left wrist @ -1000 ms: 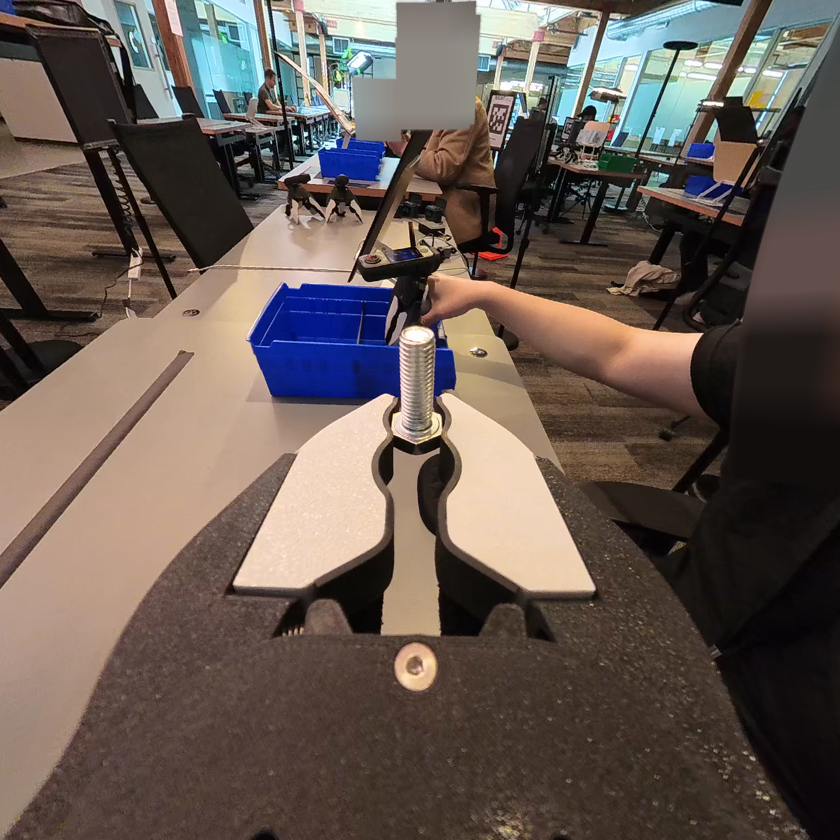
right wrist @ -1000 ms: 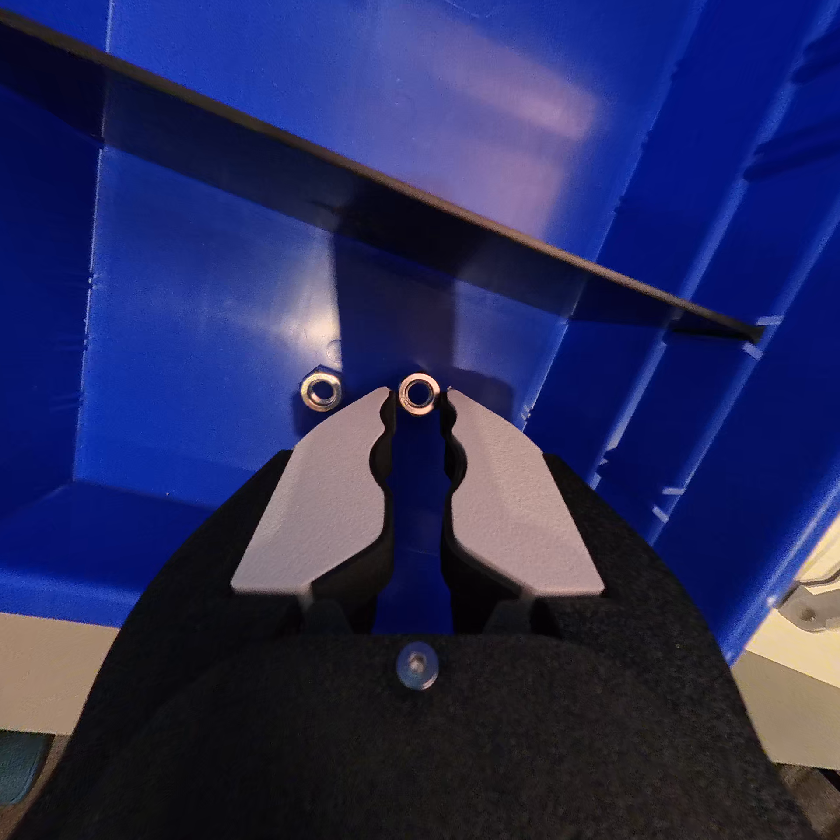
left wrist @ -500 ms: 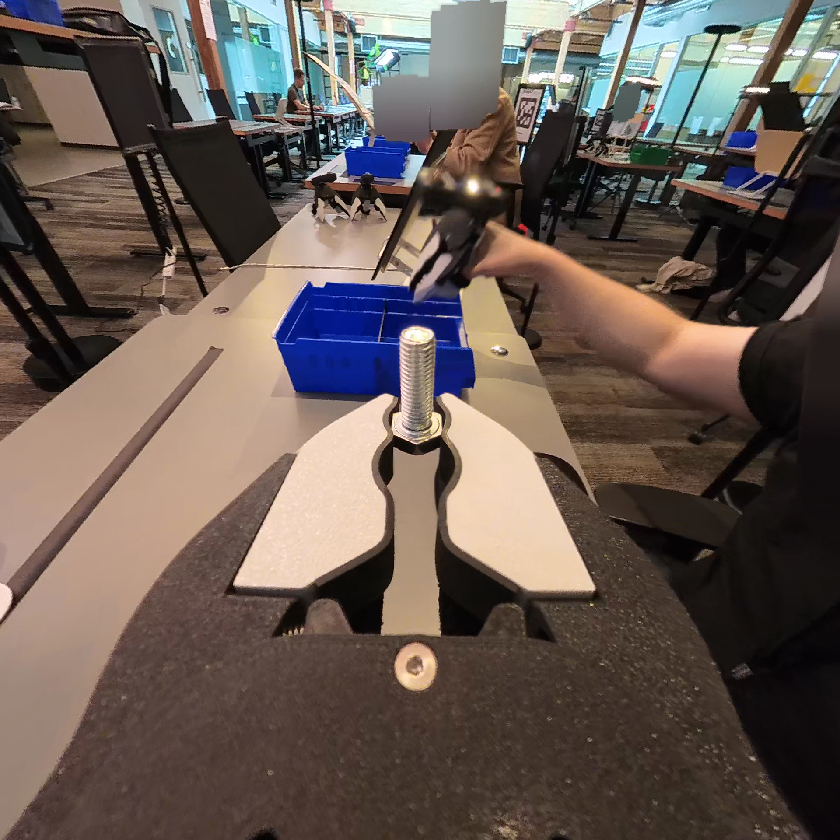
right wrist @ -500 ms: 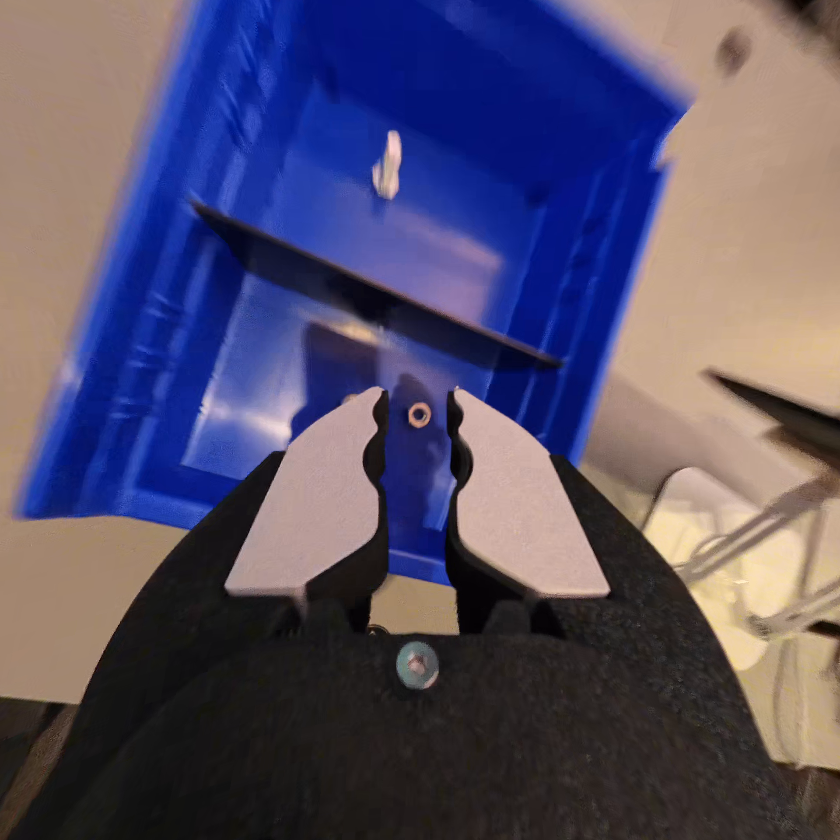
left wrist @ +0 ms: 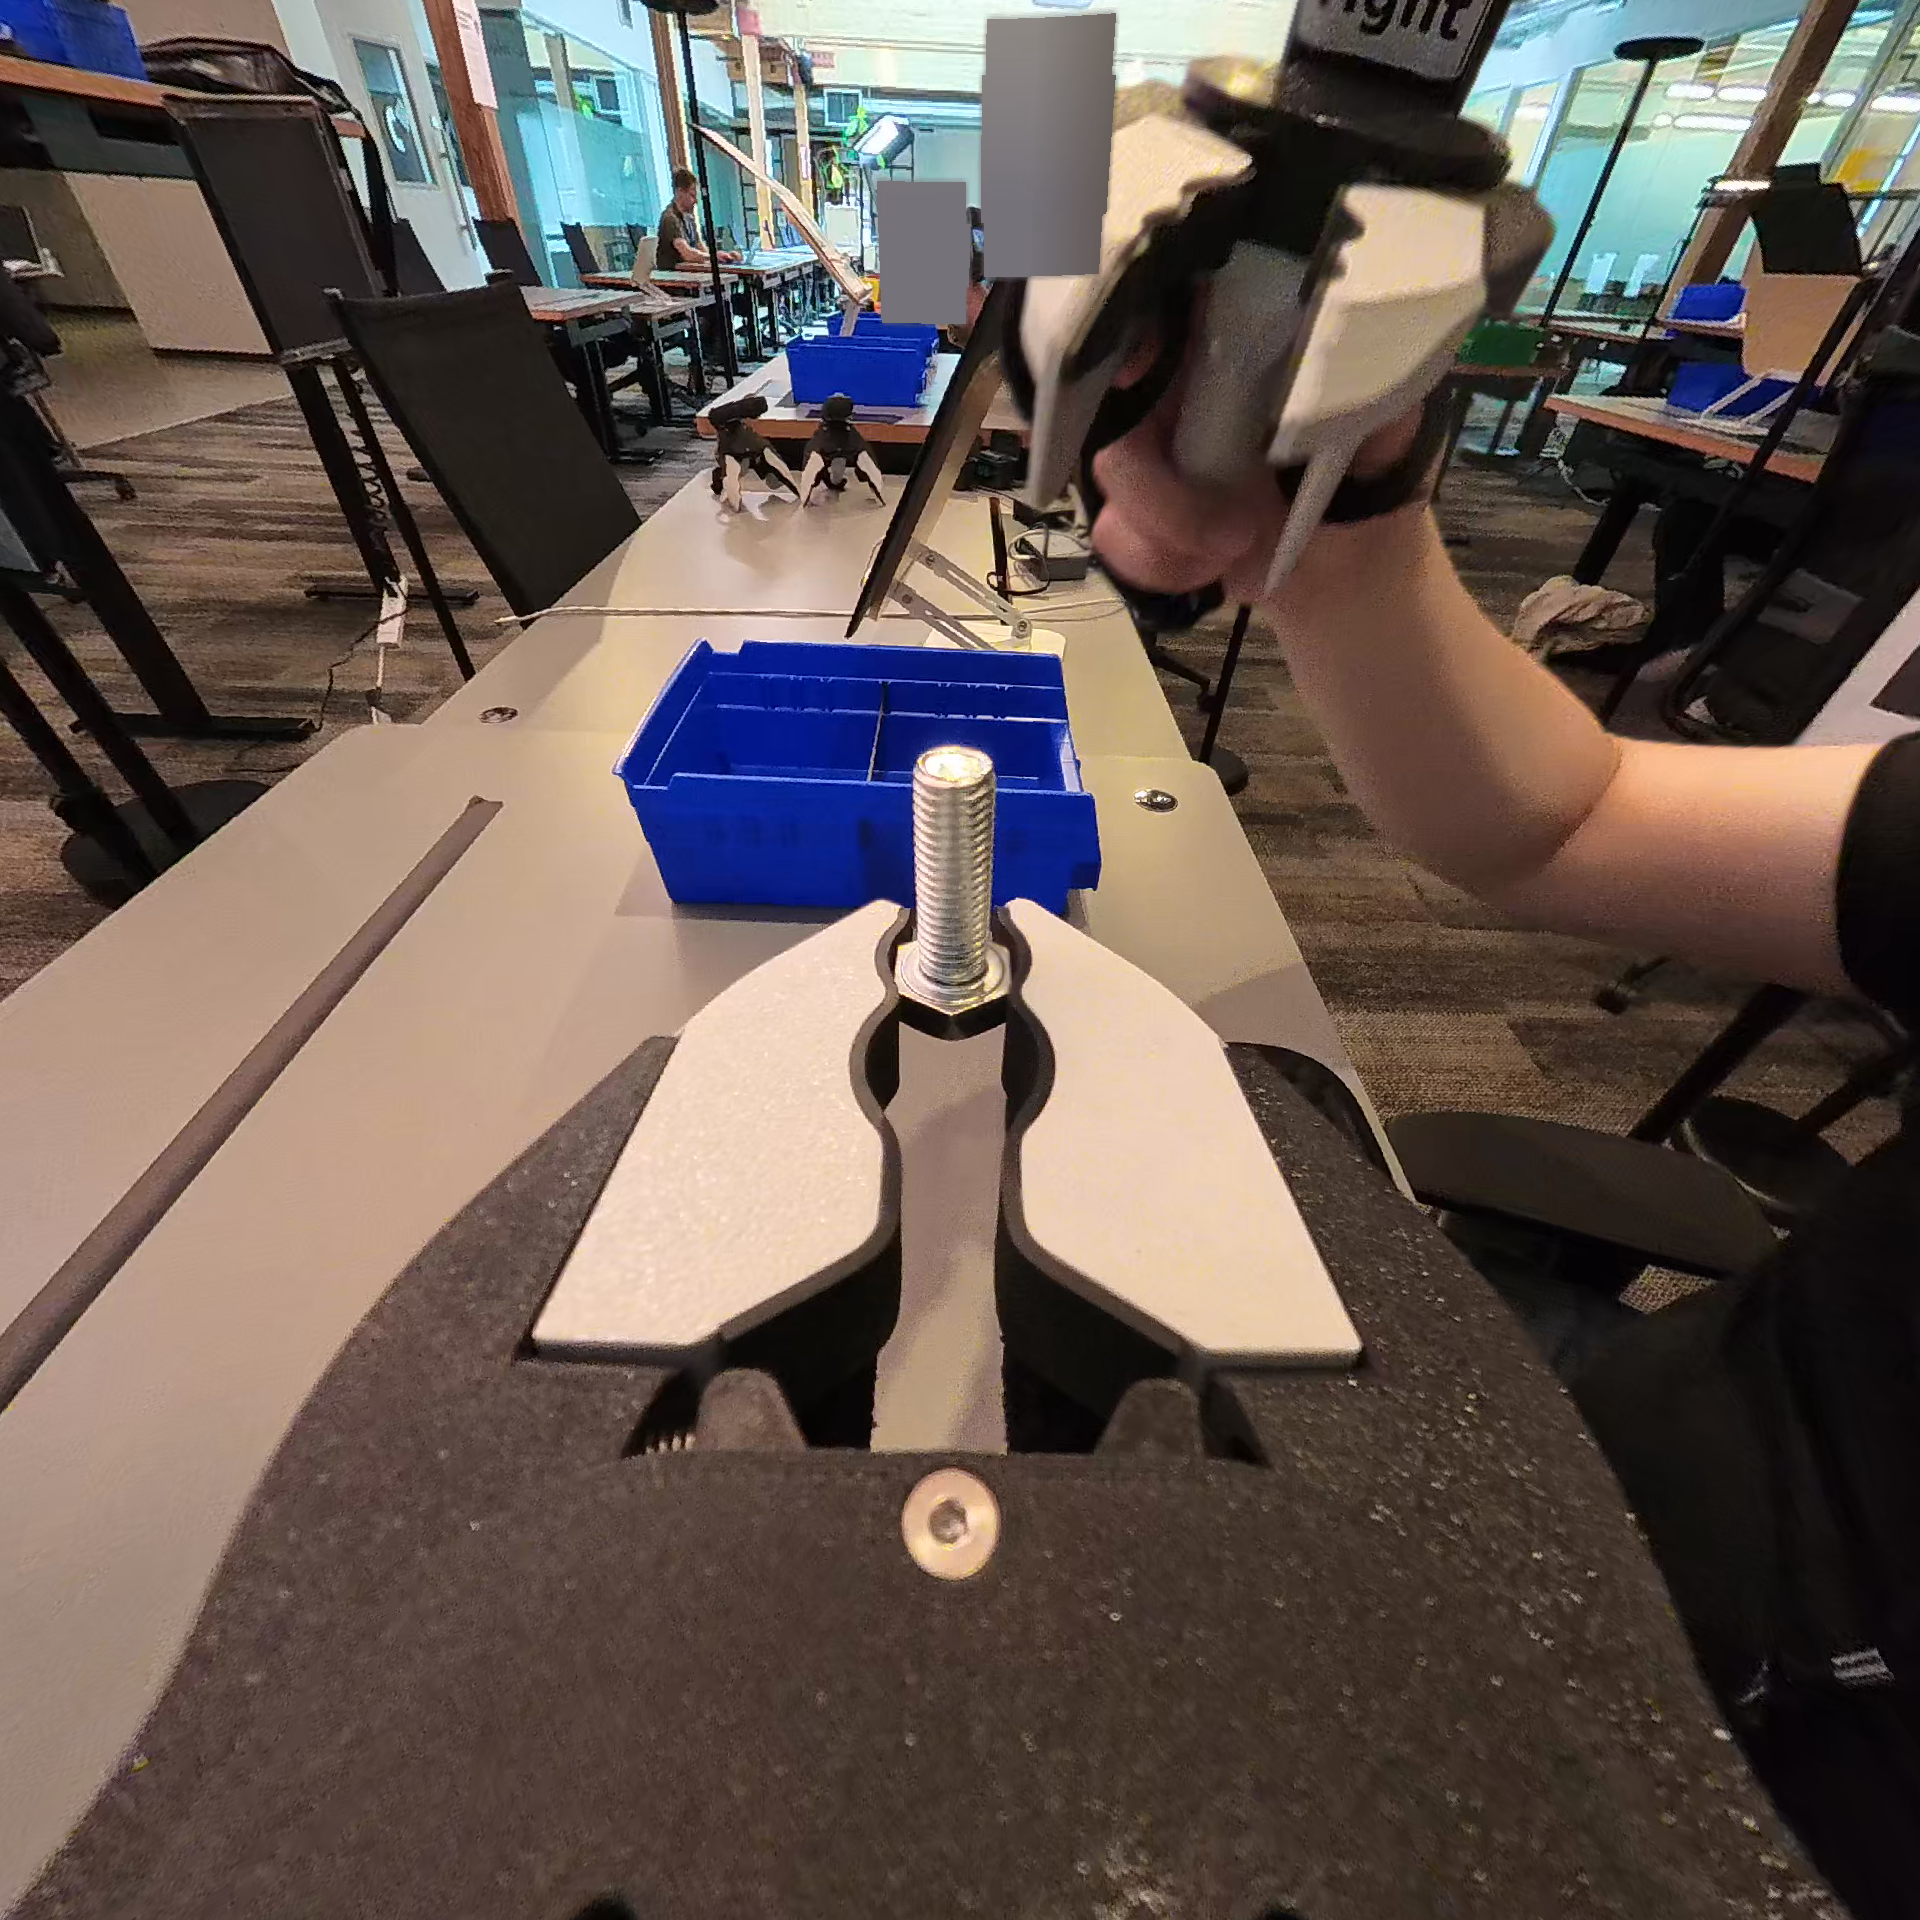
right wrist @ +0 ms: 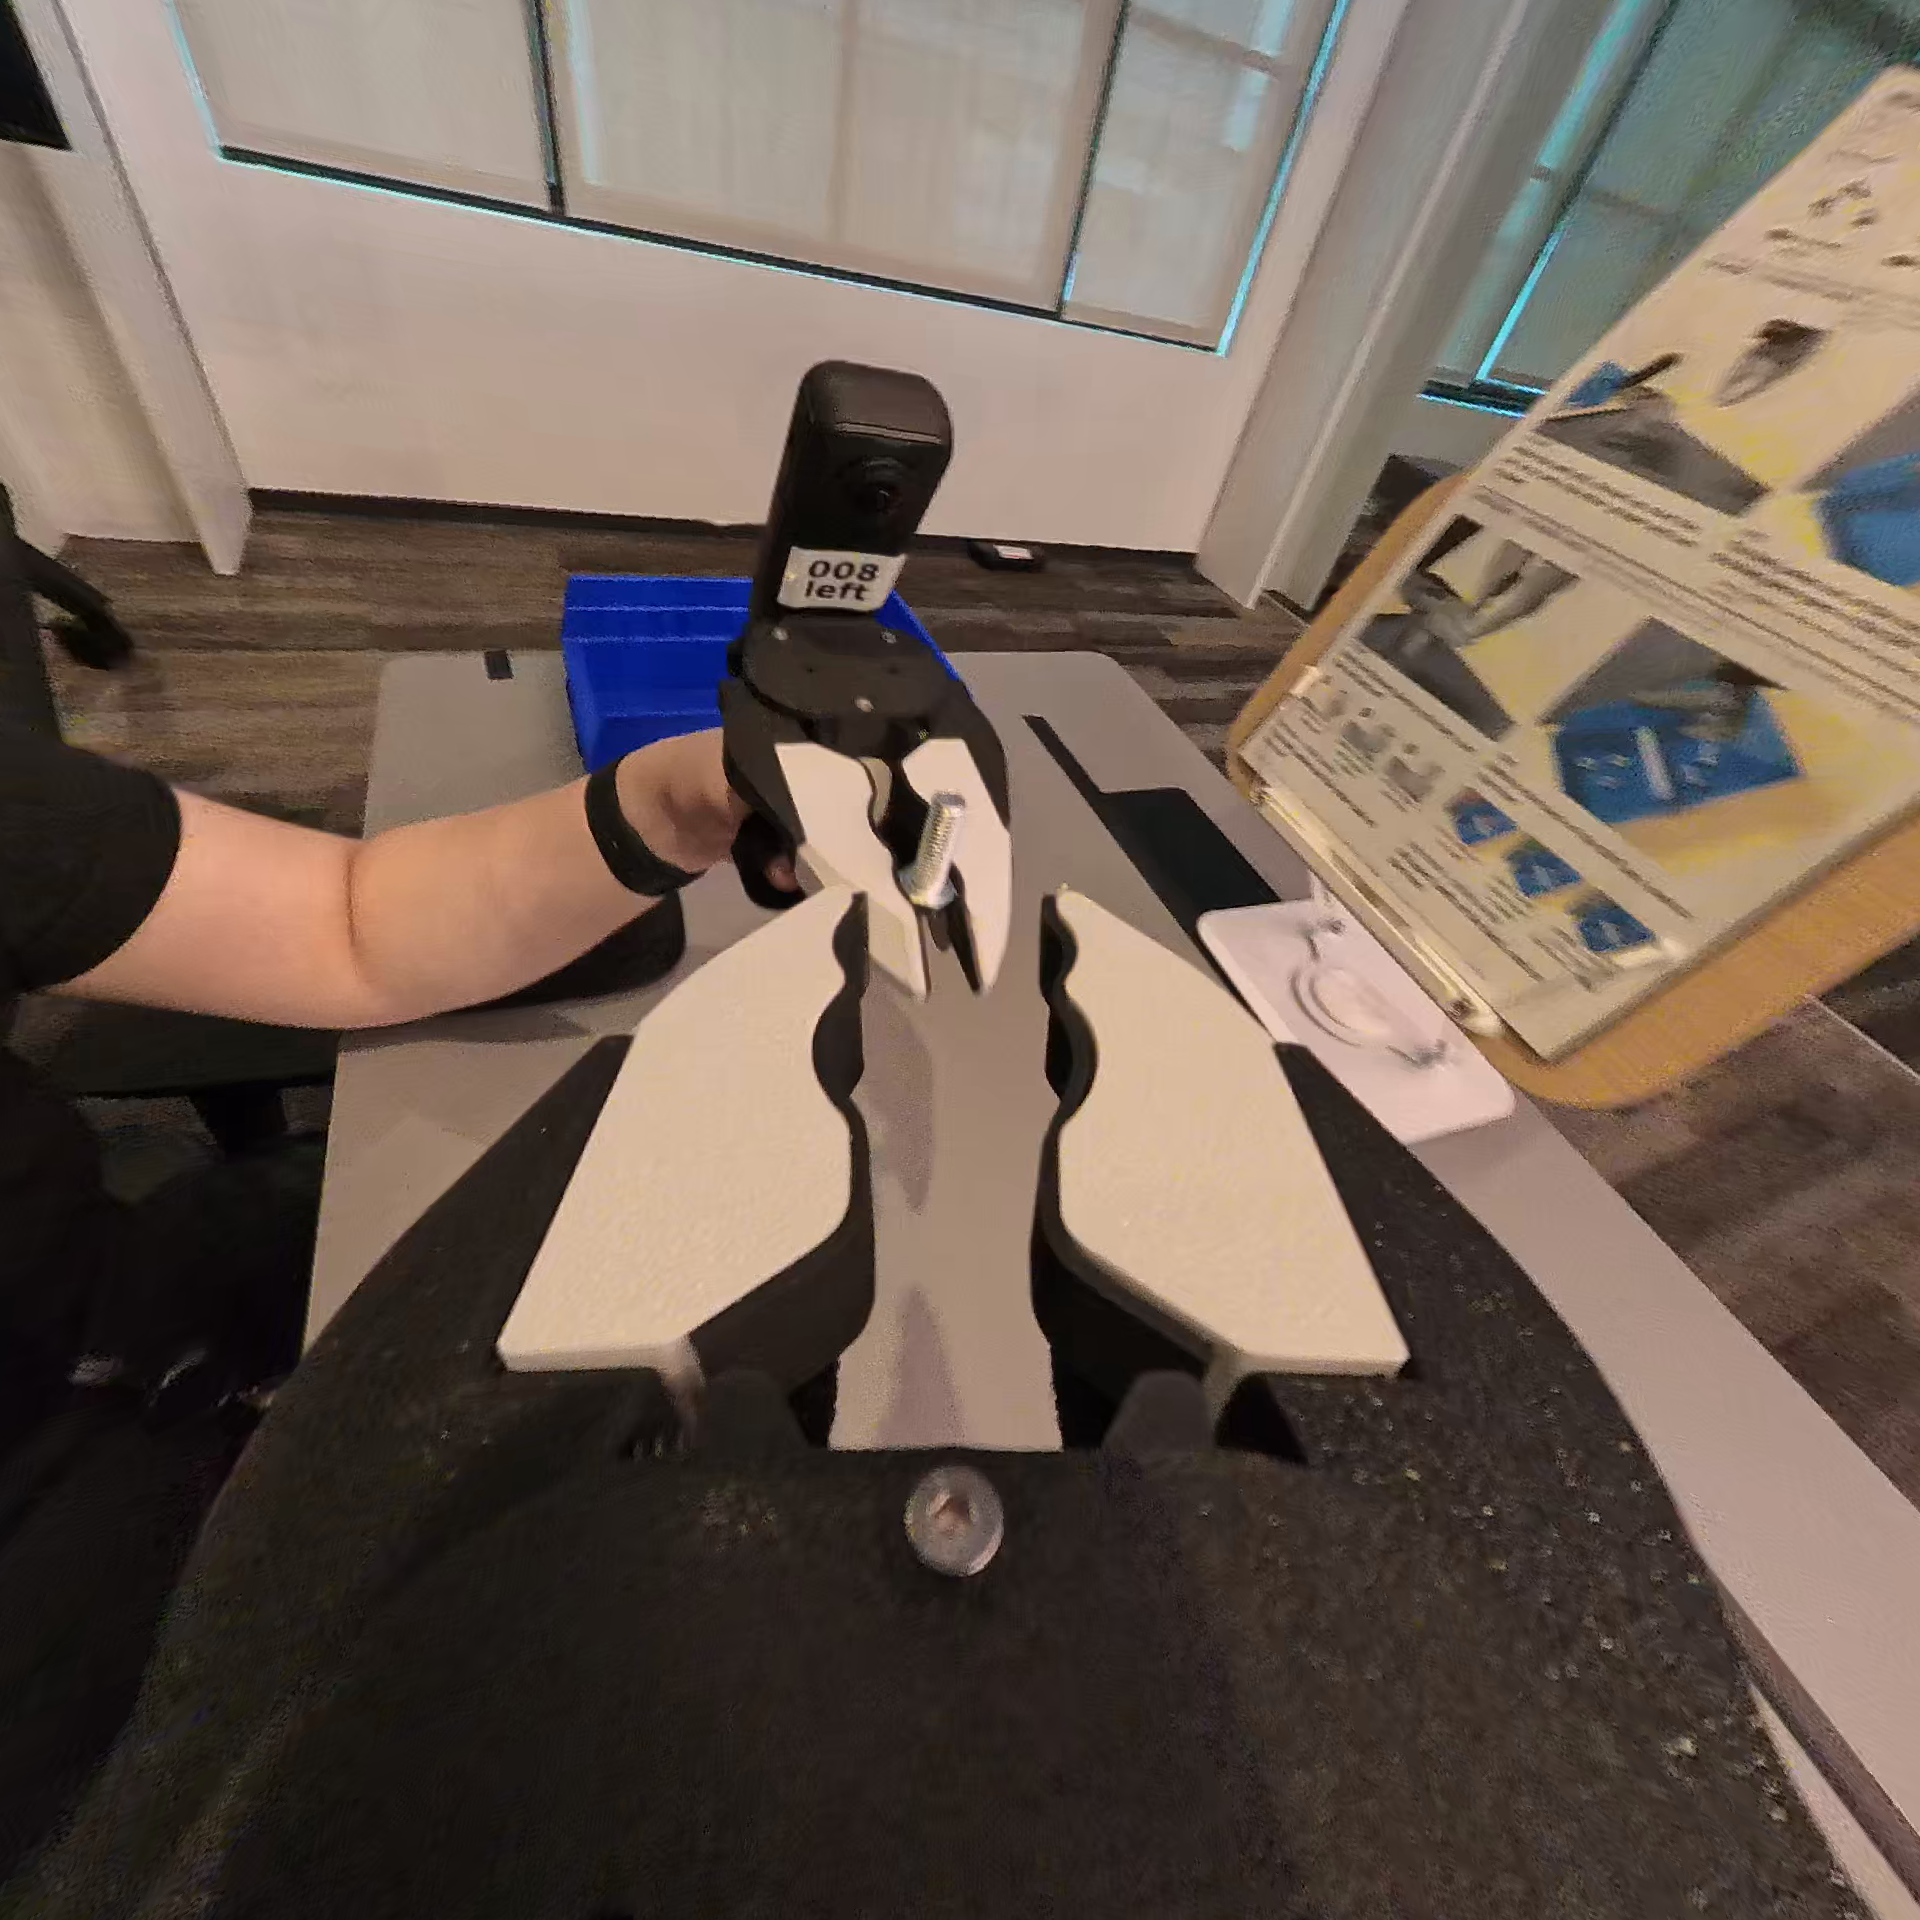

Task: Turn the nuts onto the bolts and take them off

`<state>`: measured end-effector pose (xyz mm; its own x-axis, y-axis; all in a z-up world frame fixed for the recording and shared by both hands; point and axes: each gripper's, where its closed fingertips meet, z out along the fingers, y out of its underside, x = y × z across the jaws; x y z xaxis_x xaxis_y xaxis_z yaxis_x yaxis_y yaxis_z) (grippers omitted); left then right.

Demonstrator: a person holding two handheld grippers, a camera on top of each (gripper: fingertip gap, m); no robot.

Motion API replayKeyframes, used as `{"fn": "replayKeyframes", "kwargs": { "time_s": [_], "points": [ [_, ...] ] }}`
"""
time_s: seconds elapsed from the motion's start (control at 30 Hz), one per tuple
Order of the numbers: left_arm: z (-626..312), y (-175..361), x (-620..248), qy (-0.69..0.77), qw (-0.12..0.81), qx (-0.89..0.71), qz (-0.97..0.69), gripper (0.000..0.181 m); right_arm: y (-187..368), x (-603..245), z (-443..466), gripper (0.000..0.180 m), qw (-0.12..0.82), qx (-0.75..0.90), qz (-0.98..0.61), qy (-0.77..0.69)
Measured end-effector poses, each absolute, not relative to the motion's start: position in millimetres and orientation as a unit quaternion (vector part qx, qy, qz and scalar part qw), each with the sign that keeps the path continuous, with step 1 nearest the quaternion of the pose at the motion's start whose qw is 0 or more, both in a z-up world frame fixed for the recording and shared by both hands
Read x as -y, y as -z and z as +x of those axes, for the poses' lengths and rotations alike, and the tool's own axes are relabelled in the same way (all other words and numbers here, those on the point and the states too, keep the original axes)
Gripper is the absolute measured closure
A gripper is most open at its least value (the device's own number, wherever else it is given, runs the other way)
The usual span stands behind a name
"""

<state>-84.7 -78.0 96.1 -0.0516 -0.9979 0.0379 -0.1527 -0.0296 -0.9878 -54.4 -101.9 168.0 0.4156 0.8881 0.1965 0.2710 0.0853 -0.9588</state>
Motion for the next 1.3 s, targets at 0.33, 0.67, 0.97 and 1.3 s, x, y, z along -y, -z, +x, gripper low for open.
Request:
{"fn": "replayKeyframes", "kwargs": {
  "time_s": [0.33, 0.67, 0.97, 1.3],
  "points": [
    [-89, -107, 84, 0.497, 0.441, -0.541, -0.516, 0.167, -143, 73, -131, 0.15, 0.551, 0.463, -0.6, -0.349],
    [-90, -110, 86, 0.495, 0.445, -0.544, -0.511, 0.166, -141, 74, -134, 0.166, 0.55, 0.448, -0.594, -0.379],
    [-92, -88, 80, 0.437, 0.421, -0.575, -0.548, 0.166, -126, 74, -125, 0.16, 0.474, 0.513, -0.657, -0.284],
    [-84, -61, 85, 0.379, 0.393, -0.623, -0.56, 0.166, -102, 80, -113, 0.163, 0.304, 0.597, -0.722, -0.174]
  ]
}}
